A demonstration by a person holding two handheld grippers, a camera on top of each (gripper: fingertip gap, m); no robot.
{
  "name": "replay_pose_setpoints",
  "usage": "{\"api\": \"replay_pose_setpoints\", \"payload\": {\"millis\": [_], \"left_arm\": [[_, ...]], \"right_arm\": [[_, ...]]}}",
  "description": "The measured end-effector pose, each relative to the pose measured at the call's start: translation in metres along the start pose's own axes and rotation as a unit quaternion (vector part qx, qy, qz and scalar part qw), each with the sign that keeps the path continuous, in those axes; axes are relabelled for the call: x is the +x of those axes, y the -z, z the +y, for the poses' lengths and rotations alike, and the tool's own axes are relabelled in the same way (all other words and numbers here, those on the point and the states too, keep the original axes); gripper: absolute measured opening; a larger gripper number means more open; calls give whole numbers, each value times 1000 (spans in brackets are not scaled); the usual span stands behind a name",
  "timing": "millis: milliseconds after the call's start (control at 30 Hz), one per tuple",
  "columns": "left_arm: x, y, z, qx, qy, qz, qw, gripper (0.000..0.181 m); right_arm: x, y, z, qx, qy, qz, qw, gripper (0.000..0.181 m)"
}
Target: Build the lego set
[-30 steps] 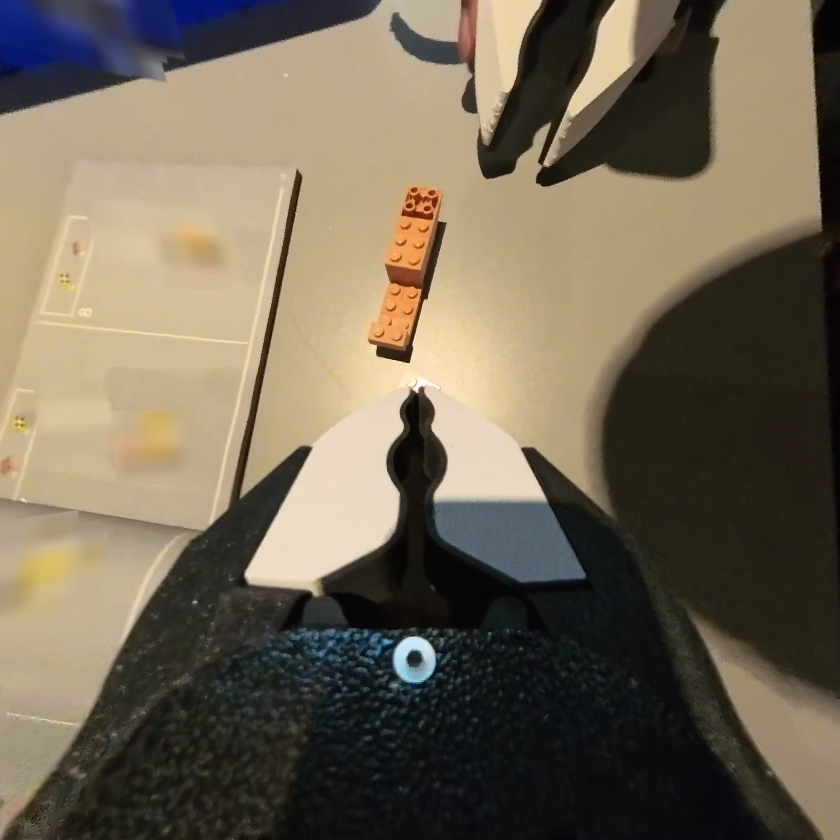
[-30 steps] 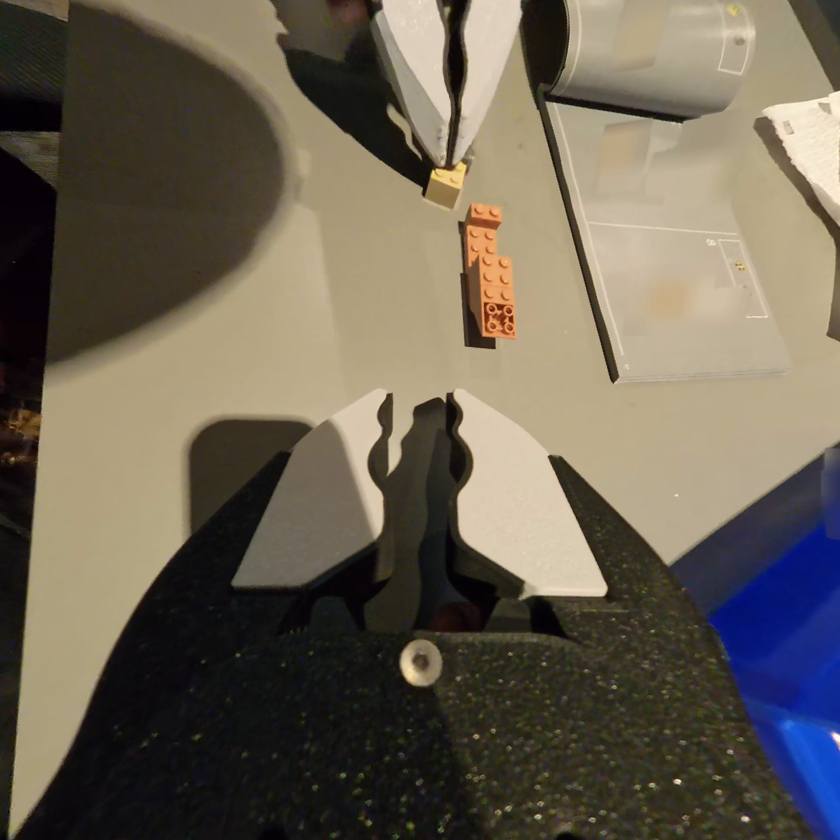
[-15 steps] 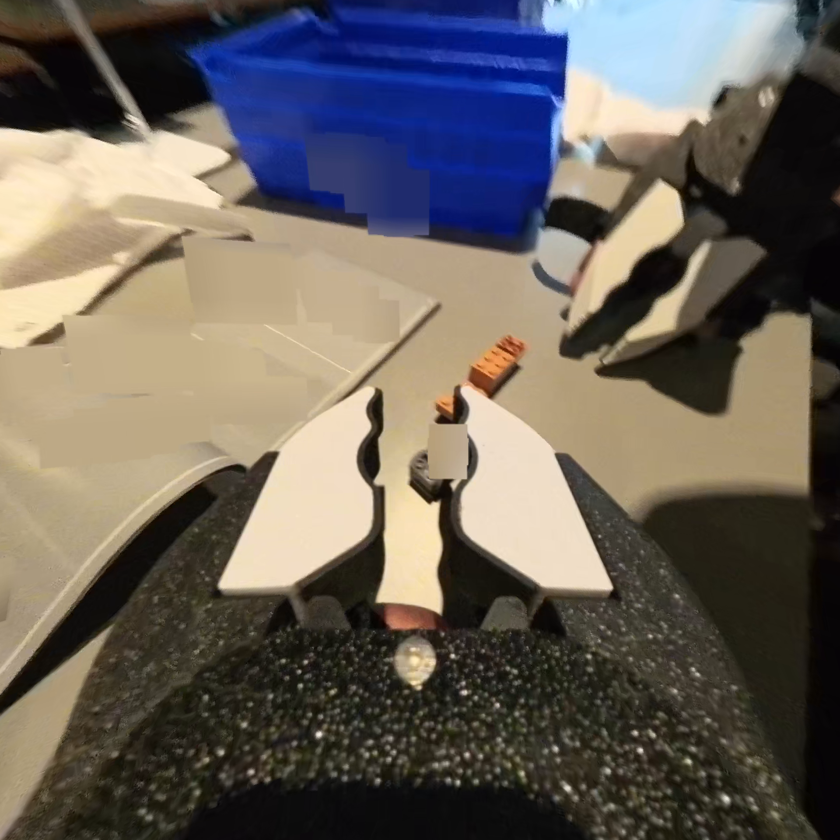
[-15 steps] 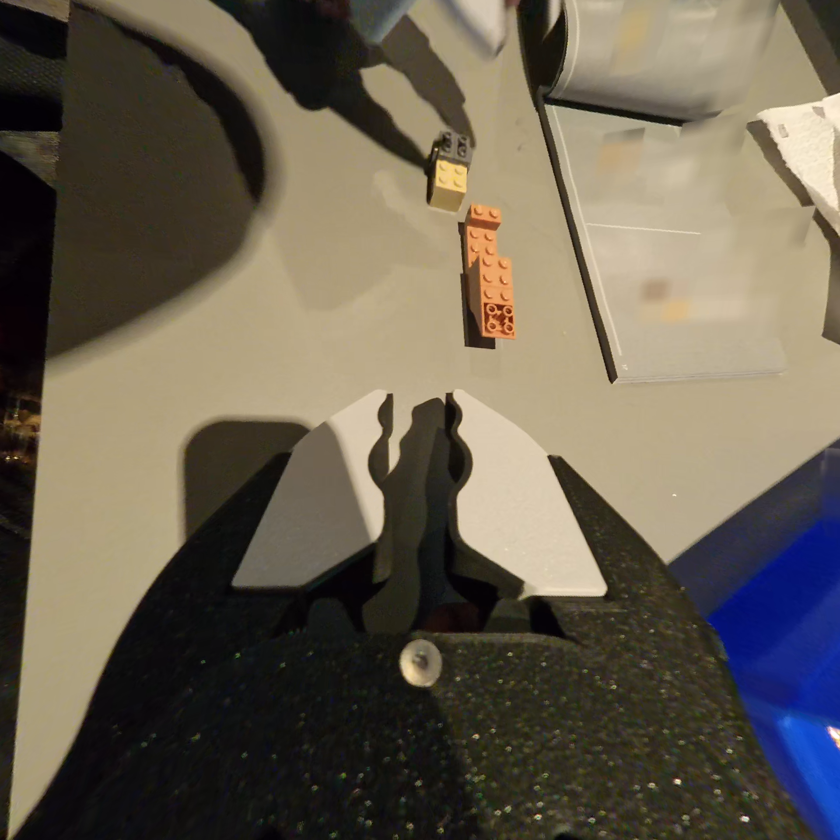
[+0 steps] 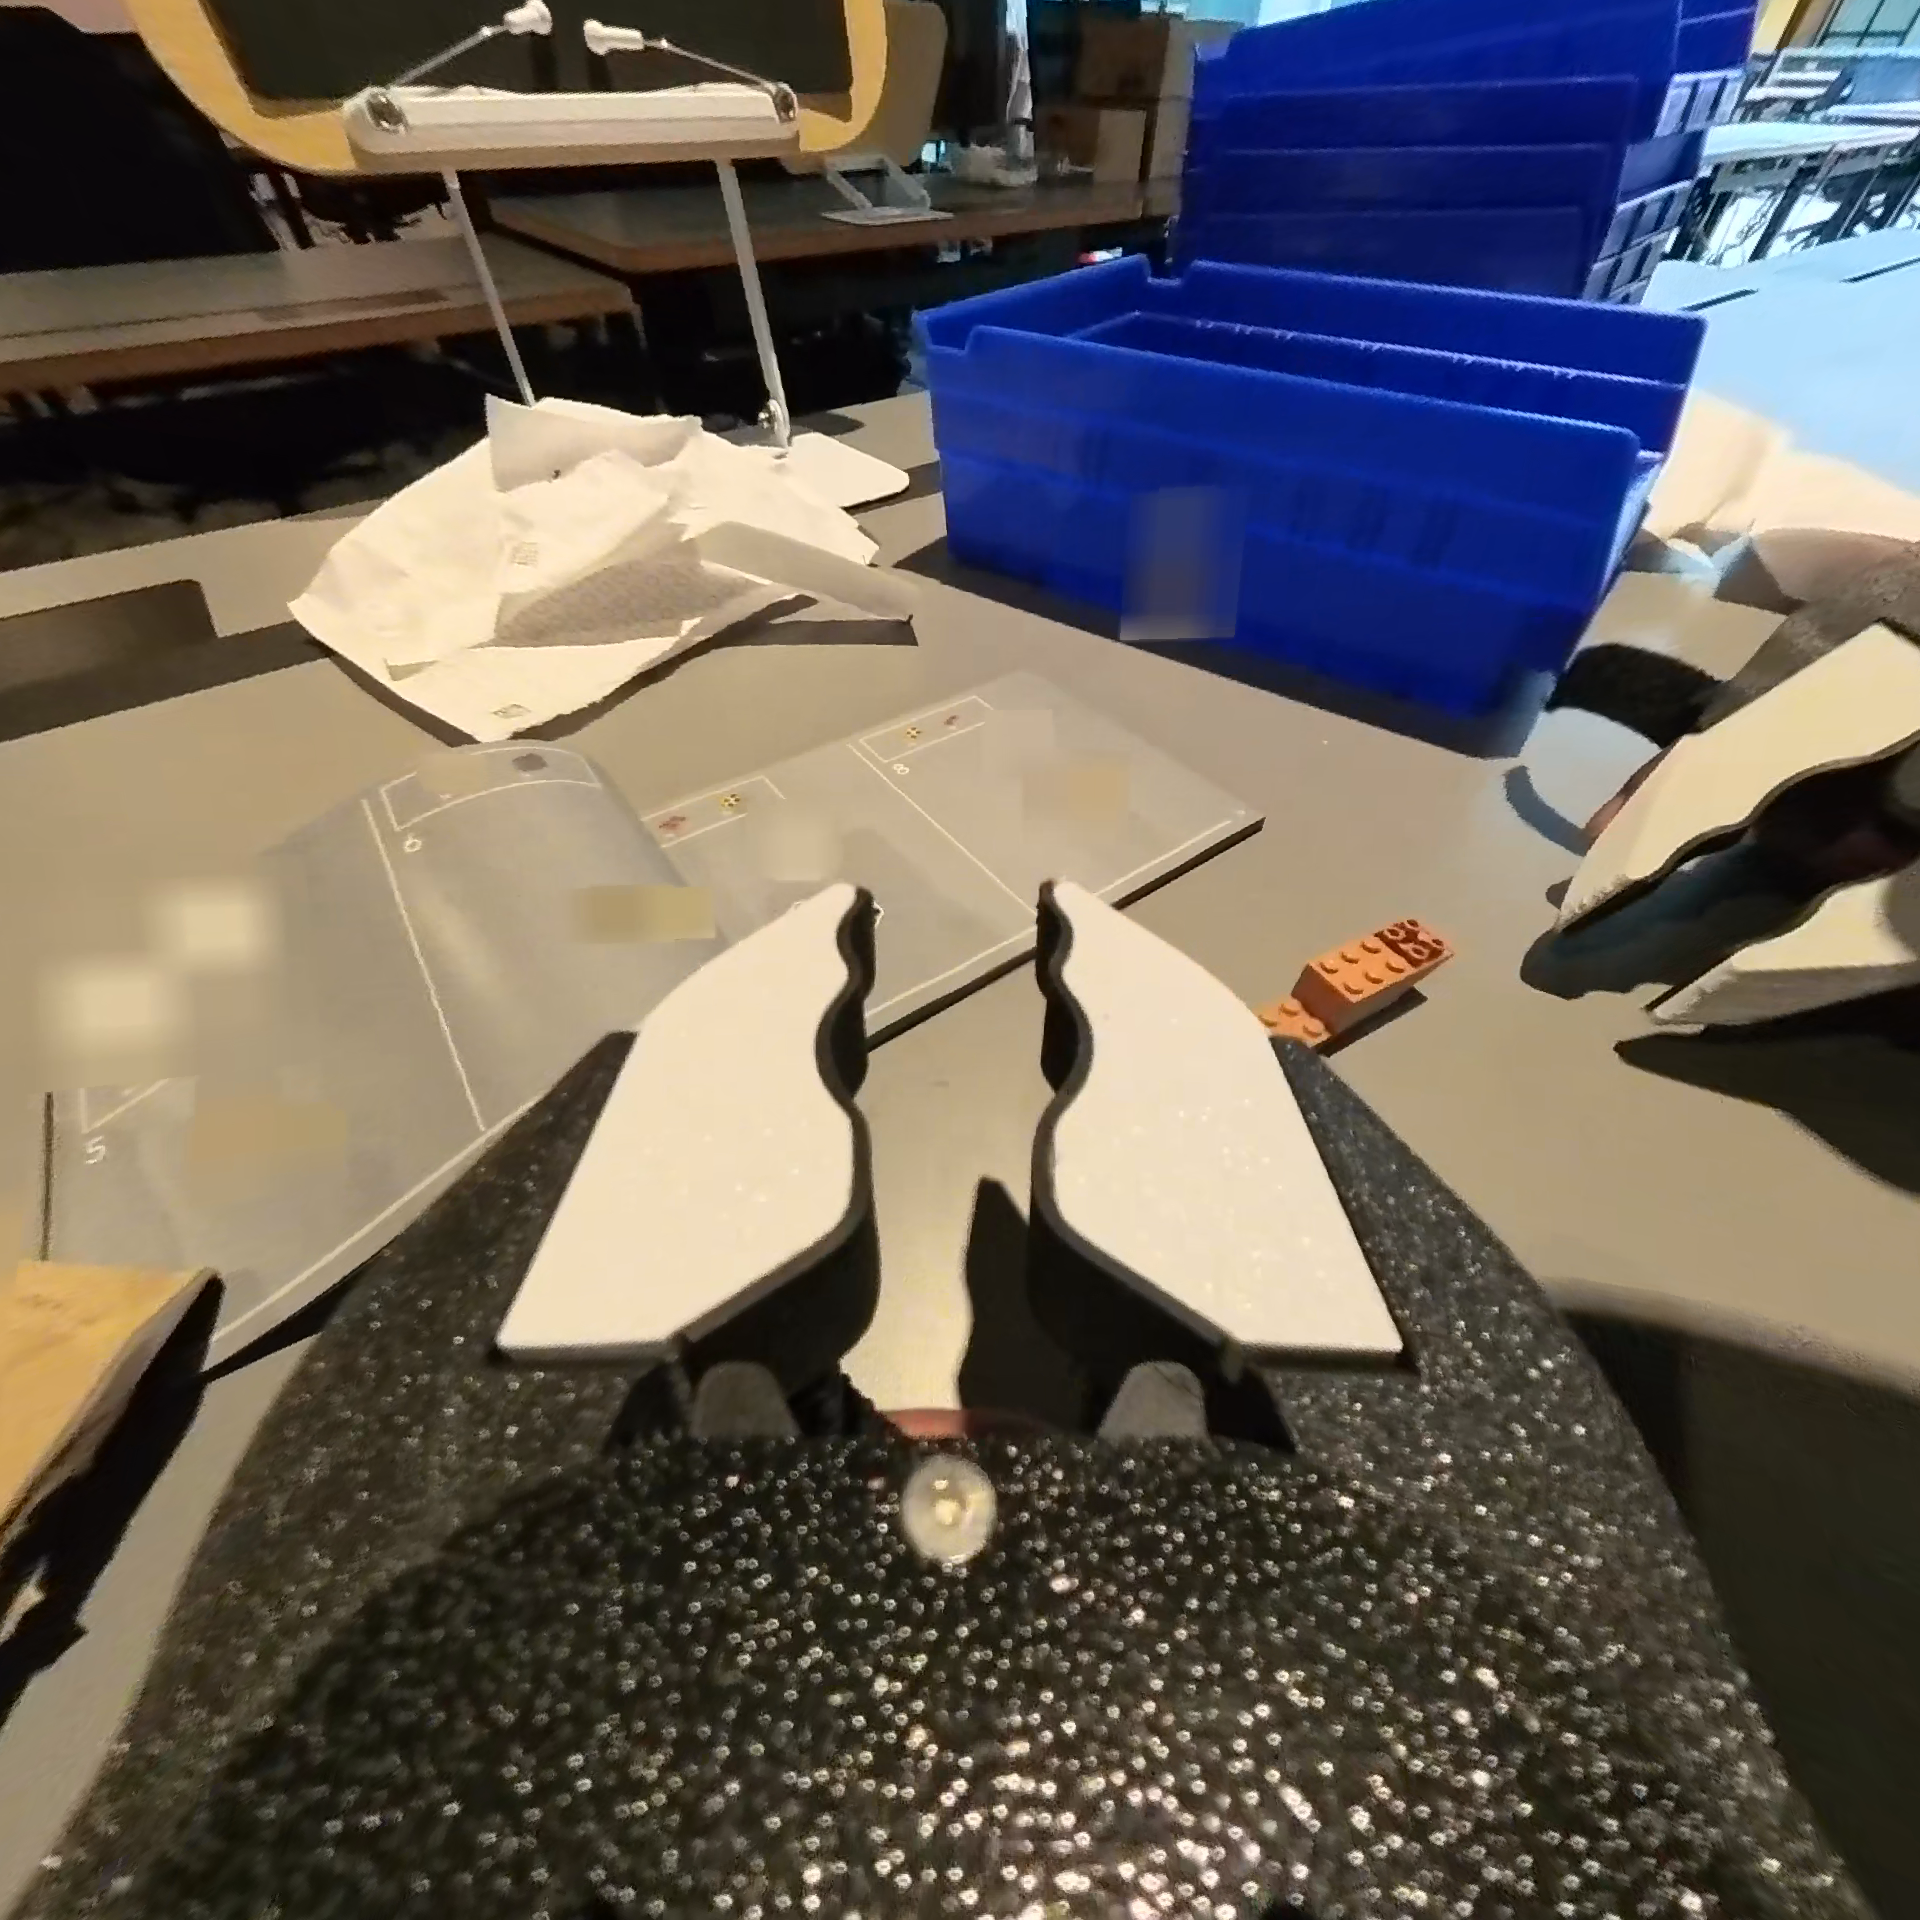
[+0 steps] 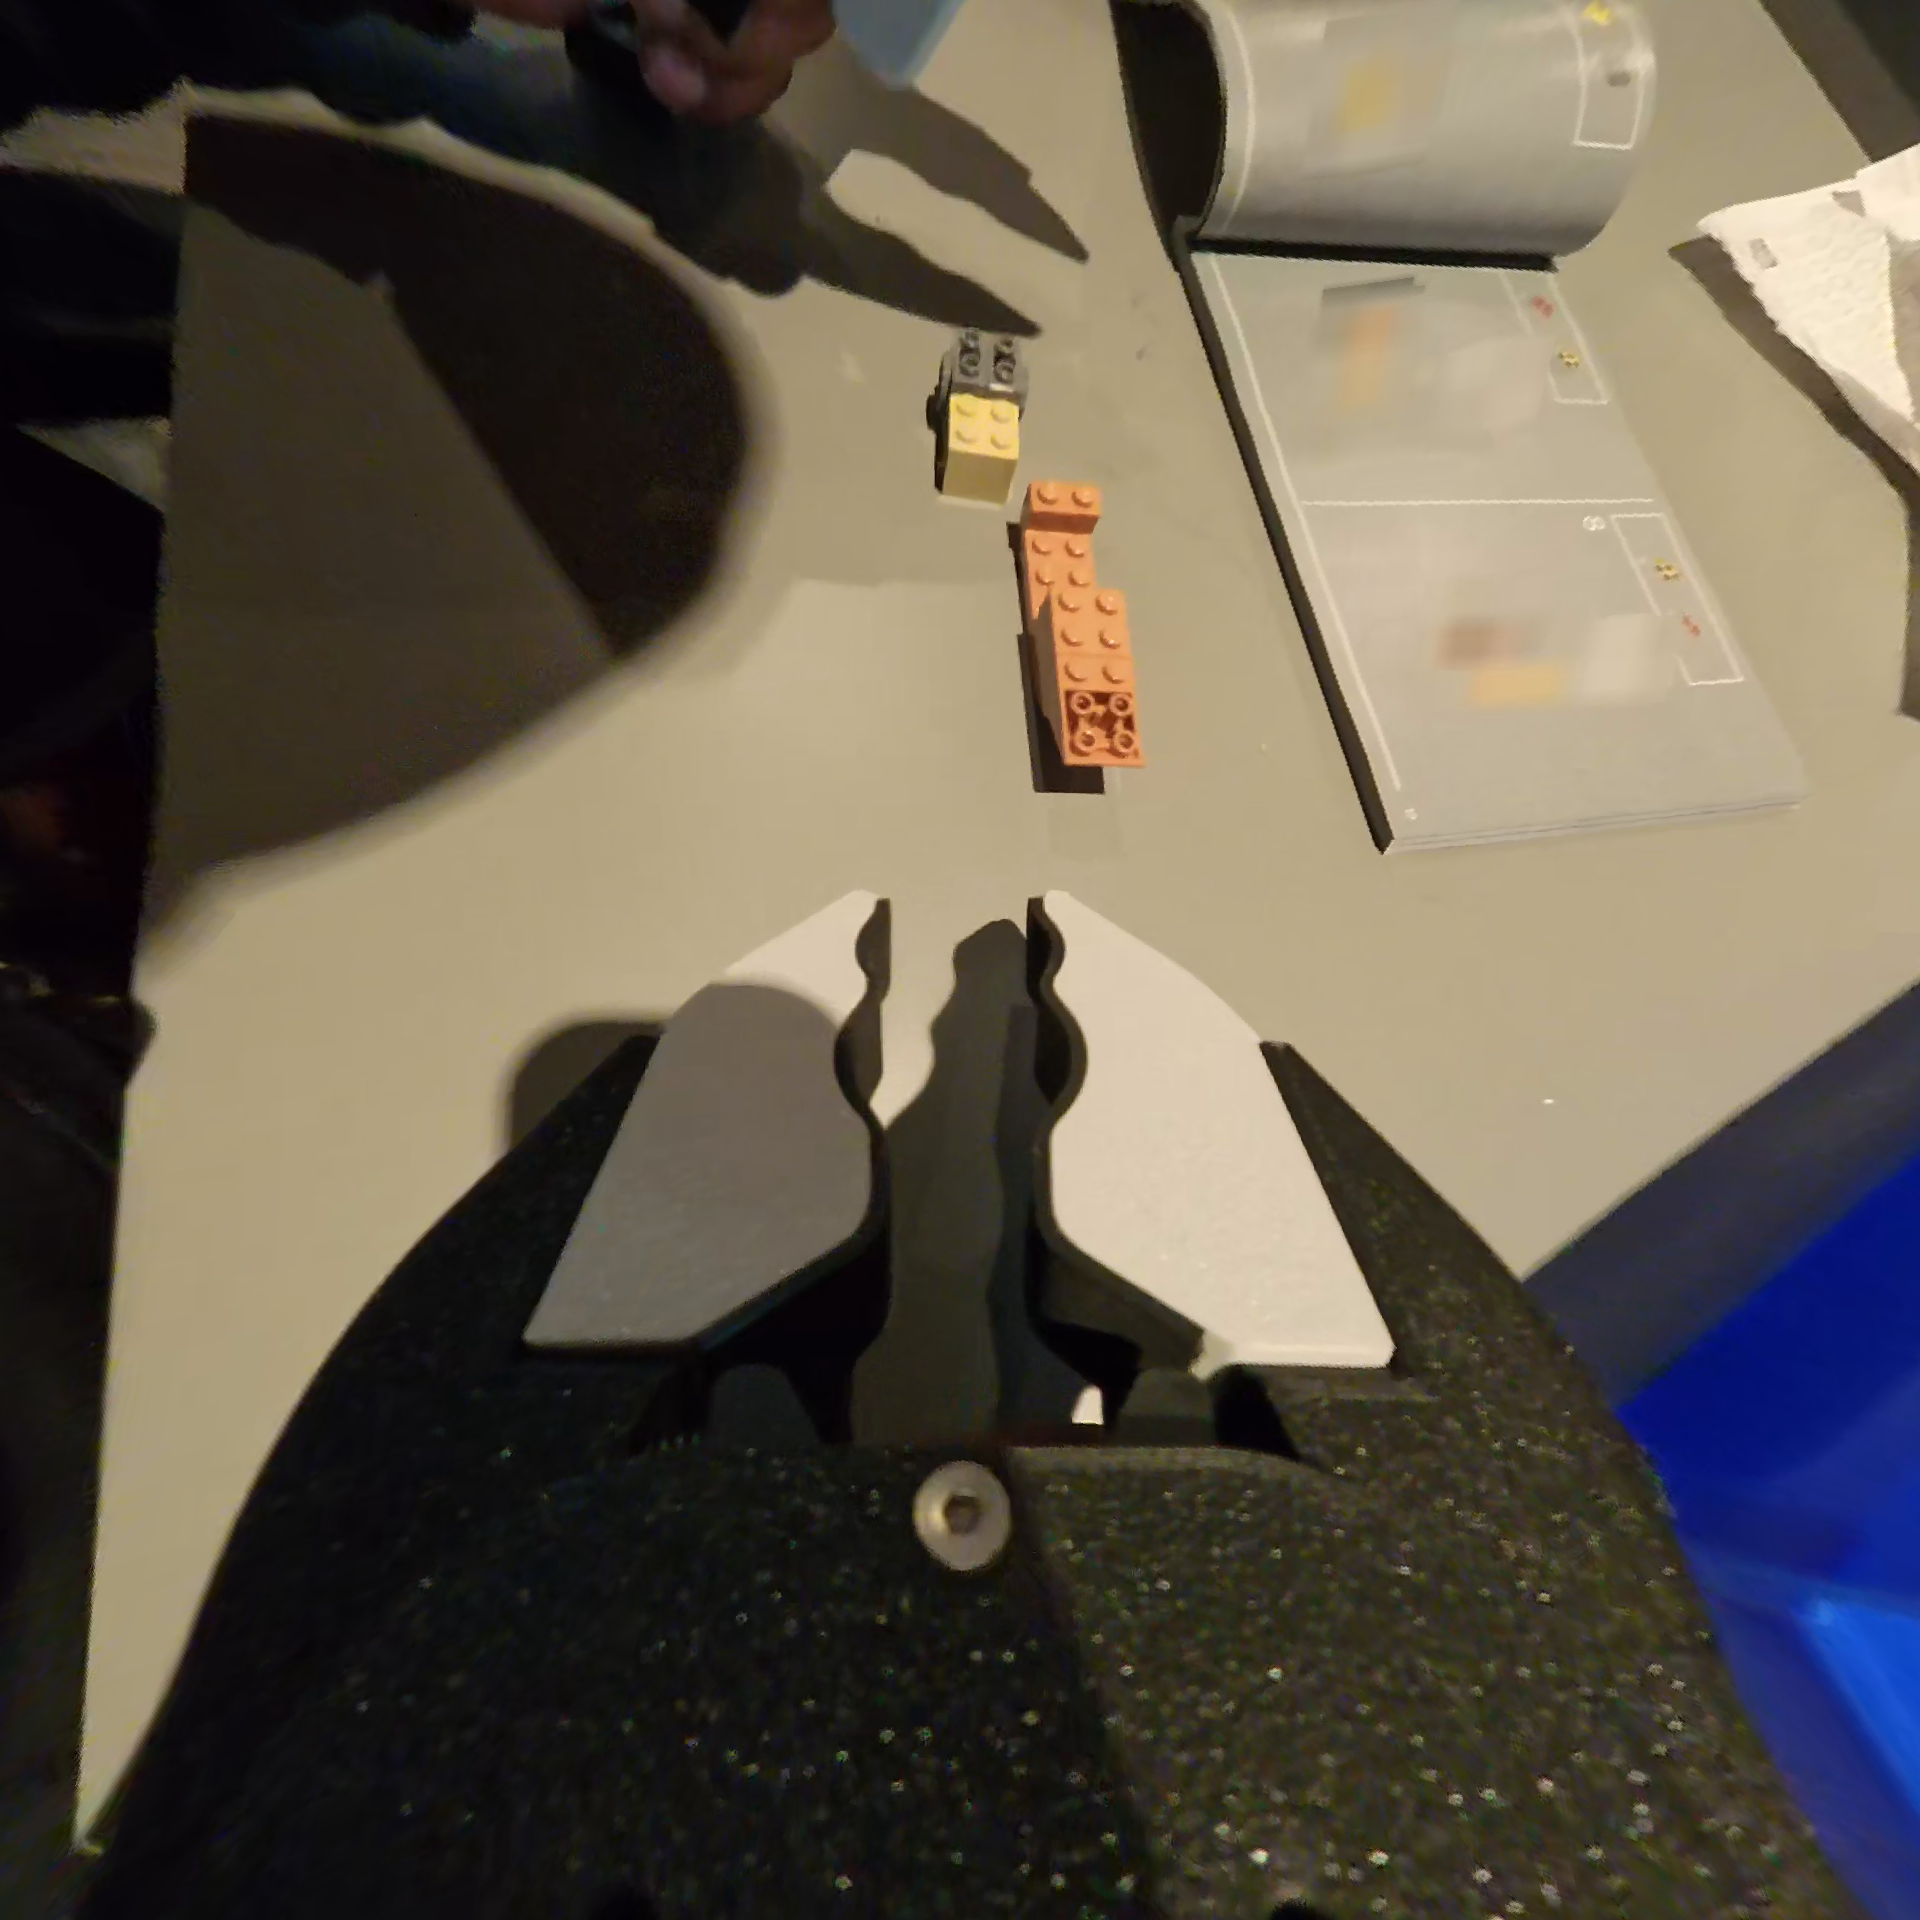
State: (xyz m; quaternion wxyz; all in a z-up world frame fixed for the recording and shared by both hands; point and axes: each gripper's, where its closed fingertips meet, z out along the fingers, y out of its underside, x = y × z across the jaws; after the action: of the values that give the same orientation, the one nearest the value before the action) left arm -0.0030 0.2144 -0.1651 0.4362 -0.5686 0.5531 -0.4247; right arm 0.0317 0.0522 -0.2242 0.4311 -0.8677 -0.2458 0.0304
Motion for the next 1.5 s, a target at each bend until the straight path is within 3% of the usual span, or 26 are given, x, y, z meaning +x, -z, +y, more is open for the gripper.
{"api": "replay_pose_setpoints", "payload": {"millis": [467,1500], "left_arm": [[-8,-8,5,-19,42,14,999,28],[-17,0,0,2,65,1,998,23]], "right_arm": [[-1,5,-4,26,-48,-54,997,22],[1,5,-4,29,-59,-52,996,22]]}}
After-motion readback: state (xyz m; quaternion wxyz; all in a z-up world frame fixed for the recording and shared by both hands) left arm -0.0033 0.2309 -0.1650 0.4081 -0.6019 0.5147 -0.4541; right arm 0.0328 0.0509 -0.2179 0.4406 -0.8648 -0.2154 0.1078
